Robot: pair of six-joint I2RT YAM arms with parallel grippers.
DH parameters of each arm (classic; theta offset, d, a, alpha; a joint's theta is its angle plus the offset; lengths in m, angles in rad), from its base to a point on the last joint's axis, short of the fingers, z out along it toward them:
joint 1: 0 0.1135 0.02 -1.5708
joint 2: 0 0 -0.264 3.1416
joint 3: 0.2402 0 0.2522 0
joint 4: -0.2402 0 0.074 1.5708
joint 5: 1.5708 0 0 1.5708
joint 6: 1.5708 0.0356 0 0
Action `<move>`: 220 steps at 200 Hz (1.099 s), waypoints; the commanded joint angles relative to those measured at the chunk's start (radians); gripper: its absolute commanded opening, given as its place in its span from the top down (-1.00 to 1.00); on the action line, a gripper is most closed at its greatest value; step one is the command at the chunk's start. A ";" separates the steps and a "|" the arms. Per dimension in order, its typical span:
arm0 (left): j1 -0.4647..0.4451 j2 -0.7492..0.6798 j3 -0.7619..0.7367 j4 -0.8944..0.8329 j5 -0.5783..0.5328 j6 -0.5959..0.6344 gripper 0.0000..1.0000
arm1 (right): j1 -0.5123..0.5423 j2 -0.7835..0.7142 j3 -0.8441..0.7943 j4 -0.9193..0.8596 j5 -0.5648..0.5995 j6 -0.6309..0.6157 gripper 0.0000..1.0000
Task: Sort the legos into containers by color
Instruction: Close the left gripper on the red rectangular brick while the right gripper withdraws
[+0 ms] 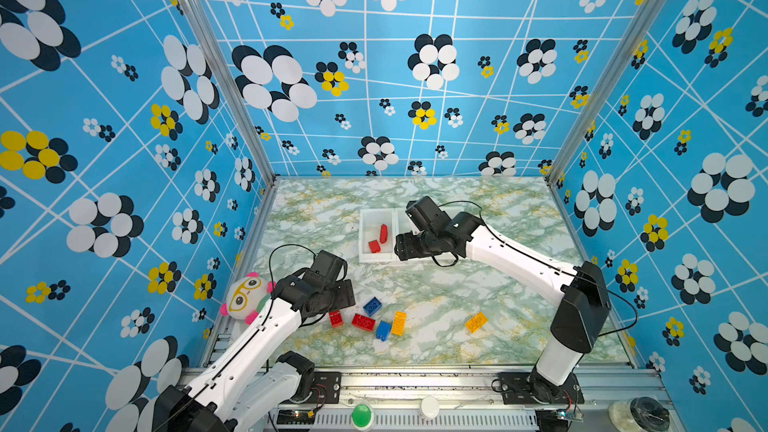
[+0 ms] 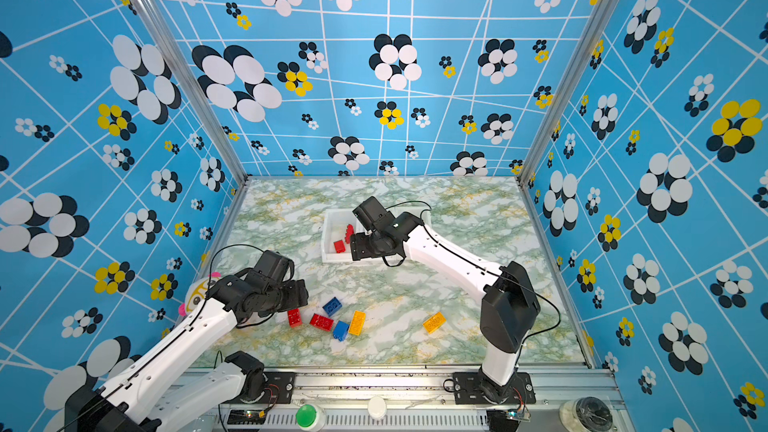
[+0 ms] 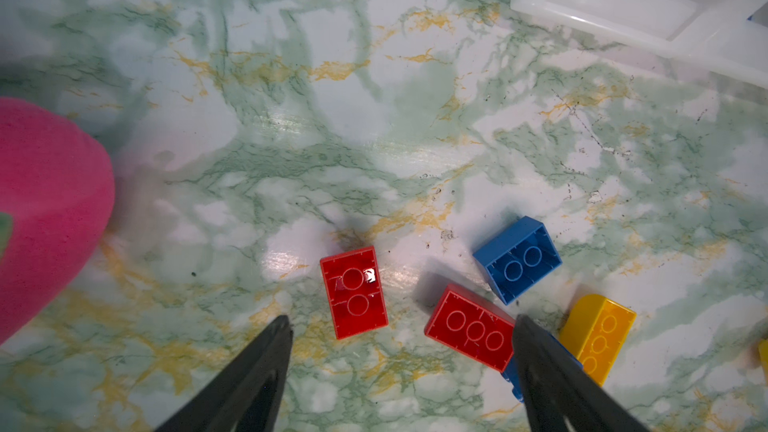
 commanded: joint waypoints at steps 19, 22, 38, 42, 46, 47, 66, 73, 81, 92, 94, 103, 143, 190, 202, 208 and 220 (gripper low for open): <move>-0.006 0.039 -0.025 -0.033 -0.040 -0.040 -0.59 | 0.000 -0.092 -0.127 0.045 0.008 0.047 -0.57; -0.007 0.042 -0.027 -0.031 -0.040 -0.042 -0.58 | 0.000 -0.097 -0.133 0.046 0.010 0.049 -0.58; -0.007 0.061 -0.043 -0.020 -0.032 -0.051 -0.55 | -0.003 -0.116 -0.159 0.048 0.016 0.053 -0.58; -0.007 0.064 -0.049 -0.015 -0.031 -0.055 -0.54 | -0.002 -0.121 -0.163 0.050 0.016 0.052 -0.58; -0.006 0.067 -0.055 -0.010 -0.030 -0.058 -0.54 | -0.003 -0.124 -0.168 0.050 0.016 0.053 -0.59; -0.006 0.068 -0.057 -0.009 -0.030 -0.059 -0.53 | -0.003 -0.125 -0.169 0.050 0.017 0.053 -0.59; -0.006 0.082 -0.085 0.016 -0.019 -0.078 -0.51 | -0.008 -0.136 -0.185 0.052 0.018 0.056 -0.59; -0.007 0.086 -0.096 0.026 -0.016 -0.085 -0.51 | -0.010 -0.139 -0.188 0.055 0.019 0.057 -0.59; -0.007 0.090 -0.107 0.040 -0.011 -0.092 -0.50 | -0.011 -0.142 -0.188 0.057 0.019 0.058 -0.59; -0.005 0.097 -0.119 0.059 -0.007 -0.100 -0.49 | -0.013 -0.144 -0.189 0.062 0.018 0.060 -0.60; -0.005 0.099 -0.122 0.062 -0.005 -0.101 -0.48 | -0.013 -0.143 -0.188 0.062 0.018 0.060 -0.60; -0.005 0.111 -0.129 0.079 0.001 -0.105 -0.47 | -0.014 -0.143 -0.187 0.062 0.017 0.061 -0.60; -0.002 0.167 -0.154 0.137 0.009 -0.108 -0.36 | -0.016 -0.145 -0.193 0.065 0.014 0.061 -0.60; 0.003 0.203 -0.174 0.176 0.011 -0.110 -0.18 | -0.020 -0.162 -0.211 0.068 0.019 0.064 -0.60; 0.003 0.205 -0.173 0.179 0.010 -0.108 -0.11 | -0.023 -0.165 -0.214 0.066 0.019 0.065 -0.60; 0.004 0.205 -0.174 0.179 0.011 -0.107 -0.07 | -0.024 -0.165 -0.215 0.067 0.020 0.066 -0.60; 0.005 0.204 -0.174 0.179 0.011 -0.107 0.02 | -0.025 -0.167 -0.216 0.066 0.020 0.066 -0.60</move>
